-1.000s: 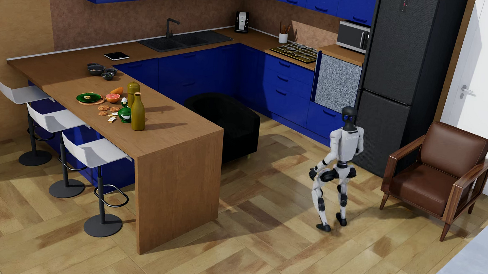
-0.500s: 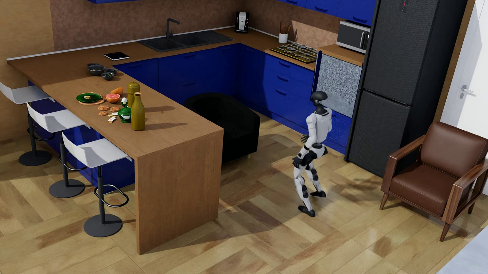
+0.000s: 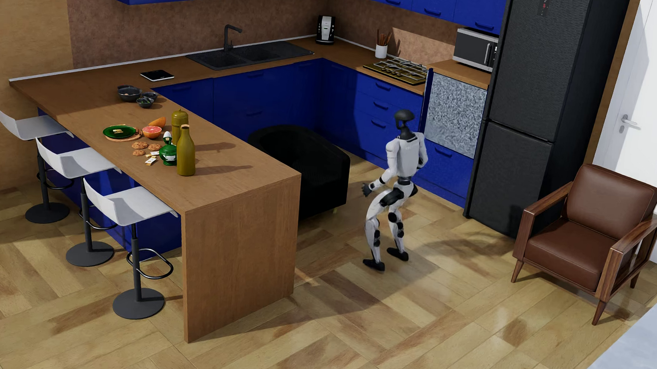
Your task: Walk to the armchair
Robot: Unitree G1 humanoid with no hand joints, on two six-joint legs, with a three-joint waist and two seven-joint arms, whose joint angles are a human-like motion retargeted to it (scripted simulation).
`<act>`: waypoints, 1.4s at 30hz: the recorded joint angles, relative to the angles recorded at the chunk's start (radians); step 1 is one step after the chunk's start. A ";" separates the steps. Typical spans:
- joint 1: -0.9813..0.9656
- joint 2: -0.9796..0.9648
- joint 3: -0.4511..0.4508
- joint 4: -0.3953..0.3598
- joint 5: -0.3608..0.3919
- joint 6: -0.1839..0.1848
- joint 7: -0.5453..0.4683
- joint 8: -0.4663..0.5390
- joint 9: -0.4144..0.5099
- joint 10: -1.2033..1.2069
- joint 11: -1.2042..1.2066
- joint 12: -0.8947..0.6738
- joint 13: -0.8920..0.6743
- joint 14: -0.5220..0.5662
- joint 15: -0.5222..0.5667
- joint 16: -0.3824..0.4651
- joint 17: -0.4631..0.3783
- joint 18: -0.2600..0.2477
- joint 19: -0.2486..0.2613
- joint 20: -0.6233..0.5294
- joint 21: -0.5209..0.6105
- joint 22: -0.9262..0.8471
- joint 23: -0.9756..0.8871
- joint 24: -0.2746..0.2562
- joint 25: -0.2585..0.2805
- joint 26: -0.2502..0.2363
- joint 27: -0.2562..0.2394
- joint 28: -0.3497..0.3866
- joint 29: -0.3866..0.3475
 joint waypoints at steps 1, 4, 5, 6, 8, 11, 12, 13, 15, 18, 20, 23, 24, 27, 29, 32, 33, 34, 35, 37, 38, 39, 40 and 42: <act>0.027 -0.010 0.009 0.008 0.010 0.009 -0.014 -0.005 -0.015 -0.061 0.035 0.021 -0.031 -0.039 0.019 0.013 0.036 -0.009 -0.045 -0.002 0.028 0.013 -0.004 -0.010 0.016 0.010 0.025 0.000 -0.032; 0.057 0.018 0.046 -0.015 -0.018 0.021 -0.020 0.009 -0.061 -0.108 0.015 0.064 -0.083 -0.035 -0.043 -0.009 0.024 -0.214 -0.055 -0.015 0.049 0.021 -0.008 -0.006 0.054 0.133 0.029 0.018 -0.088; 0.069 0.027 0.055 -0.022 -0.027 0.021 -0.015 0.015 -0.065 -0.125 0.007 0.073 -0.078 -0.028 -0.048 0.001 0.029 -0.212 -0.030 -0.016 0.035 0.037 -0.004 -0.002 0.062 0.164 0.020 0.025 -0.092; 0.078 0.042 0.065 -0.017 -0.020 0.037 -0.018 0.012 -0.061 -0.134 -0.015 0.070 -0.070 -0.022 -0.035 0.002 0.015 -0.213 -0.048 -0.001 0.043 0.041 -0.005 0.009 0.071 0.186 0.019 0.030 -0.089; 0.099 0.058 0.050 -0.018 -0.022 0.054 -0.011 0.018 -0.053 -0.168 -0.044 0.079 -0.058 -0.002 -0.015 -0.004 0.011 -0.210 -0.044 -0.002 0.042 0.039 0.003 0.028 0.083 0.196 0.029 0.045 -0.075; 0.106 0.057 0.051 -0.013 -0.018 0.059 -0.006 0.022 -0.065 -0.197 -0.064 0.054 -0.026 0.020 0.005 -0.005 0.008 -0.214 -0.047 0.022 0.027 0.045 0.009 0.021 0.072 0.176 0.017 0.034 -0.037; 0.108 0.063 0.055 -0.011 -0.016 0.062 -0.010 0.018 -0.069 -0.193 -0.064 0.062 -0.024 0.019 0.004 -0.003 0.010 -0.216 -0.049 -0.009 0.019 0.045 0.007 0.020 0.056 0.170 0.010 0.028 -0.019; 0.106 0.060 0.053 -0.010 -0.014 0.057 -0.013 0.015 -0.076 -0.191 -0.059 0.075 -0.043 0.019 0.002 -0.005 0.012 -0.219 -0.052 0.021 0.037 0.046 -0.012 0.023 0.036 0.170 0.010 0.016 -0.003; 0.104 0.064 0.061 -0.008 -0.014 0.061 -0.017 0.009 -0.091 -0.182 -0.057 0.095 -0.063 0.014 -0.001 -0.011 -0.005 -0.219 -0.052 0.000 0.021 0.055 -0.001 0.031 0.008 0.189 -0.028 0.002 0.027; 0.101 0.060 0.069 -0.006 -0.014 0.051 -0.011 0.012 -0.099 -0.186 -0.061 0.105 -0.048 0.018 0.004 0.004 0.020 -0.218 -0.050 0.008 0.046 0.045 -0.013 0.026 0.019 0.234 -0.020 -0.023 0.031; 0.106 0.066 0.057 0.000 -0.008 0.045 -0.011 0.013 -0.074 -0.184 -0.066 0.081 -0.059 0.023 0.013 0.004 0.037 -0.219 -0.051 0.014 0.056 0.049 -0.013 0.025 0.044 0.241 0.005 -0.006 0.023; 0.101 0.057 0.048 -0.001 -0.009 0.025 -0.008 0.016 -0.073 -0.197 -0.071 0.070 -0.029 0.035 0.022 0.005 0.000 -0.220 -0.051 0.008 0.028 0.060 0.005 0.018 0.042 0.202 0.009 0.021 0.031; 0.102 0.061 0.039 0.001 -0.006 0.025 -0.010 0.014 -0.067 -0.193 -0.073 0.055 -0.042 0.035 0.025 -0.005 -0.005 -0.220 -0.052 0.023 0.034 0.056 0.020 0.029 0.034 0.199 0.015 0.022 0.028; 0.094 0.057 0.047 0.000 -0.009 0.029 -0.011 0.012 -0.086 -0.187 -0.074 0.069 -0.015 0.030 0.023 0.000 0.023 -0.217 -0.049 -0.005 0.033 0.042 -0.023 0.025 0.030 0.209 0.002 0.002 0.012; 0.091 0.060 0.052 -0.007 -0.015 0.035 -0.016 0.007 -0.087 -0.188 -0.078 0.087 -0.049 0.033 0.024 0.004 0.040 -0.213 -0.045 0.027 0.053 0.051 -0.014 0.024 0.033 0.219 0.009 -0.017 0.011; 0.112 0.071 0.051 -0.011 -0.021 0.030 -0.005 0.016 -0.072 -0.207 -0.082 0.094 -0.045 0.040 0.025 0.027 0.014 -0.211 -0.043 0.030 0.047 0.045 -0.033 0.046 0.029 0.206 -0.016 0.006 0.020; 0.109 0.066 0.050 -0.011 -0.020 0.031 -0.001 0.020 -0.075 -0.207 -0.082 0.099 -0.046 0.039 0.026 0.011 0.009 -0.210 -0.042 0.036 0.037 0.031 -0.012 0.055 0.026 0.193 -0.021 0.026 0.016; 0.107 0.068 0.048 -0.009 -0.019 0.041 0.000 0.021 -0.075 -0.200 -0.085 0.087 -0.045 0.035 0.027 -0.007 0.000 -0.207 -0.039 0.007 0.036 0.043 -0.002 0.060 0.024 0.181 -0.014 0.043 0.007; 0.106 0.064 0.044 -0.005 -0.015 0.042 0.006 0.027 -0.071 -0.192 -0.078 0.084 -0.050 0.030 0.025 -0.006 0.021 -0.208 -0.039 -0.001 0.035 0.044 -0.019 0.058 0.024 0.172 0.005 0.048 -0.005; 0.103 0.064 0.037 0.004 -0.006 0.045 0.008 0.029 -0.074 -0.180 -0.077 0.096 -0.061 0.022 0.025 -0.002 0.037 -0.209 -0.040 0.019 0.053 0.042 -0.021 0.039 0.030 0.162 0.010 0.044 -0.021; 0.101 0.066 0.033 0.005 -0.005 0.049 0.006 0.026 -0.081 -0.179 -0.083 0.098 -0.055 0.019 0.026 -0.009 0.039 -0.208 -0.040 0.012 0.056 0.049 -0.014 0.031 0.031 0.163 0.000 0.043 -0.023; 0.101 0.064 0.040 0.002 -0.008 0.044 0.008 0.029 -0.088 -0.185 -0.085 0.098 -0.043 0.021 0.026 -0.009 0.029 -0.207 -0.039 0.000 0.052 0.035 -0.005 0.024 0.031 0.172 -0.009 0.040 -0.018; 0.107 0.068 0.036 0.002 -0.009 0.039 0.008 0.029 -0.083 -0.185 -0.082 0.103 -0.048 0.019 0.022 0.003 0.017 -0.208 -0.039 0.014 0.034 0.026 -0.010 0.022 0.029 0.175 -0.001 0.030 -0.005; 0.101 0.064 0.037 0.003 -0.007 0.029 0.003 0.024 -0.081 -0.174 -0.071 0.089 -0.059 0.013 0.015 0.005 0.034 -0.211 -0.043 0.024 0.036 0.039 -0.008 0.033 0.034 0.177 0.006 0.029 0.010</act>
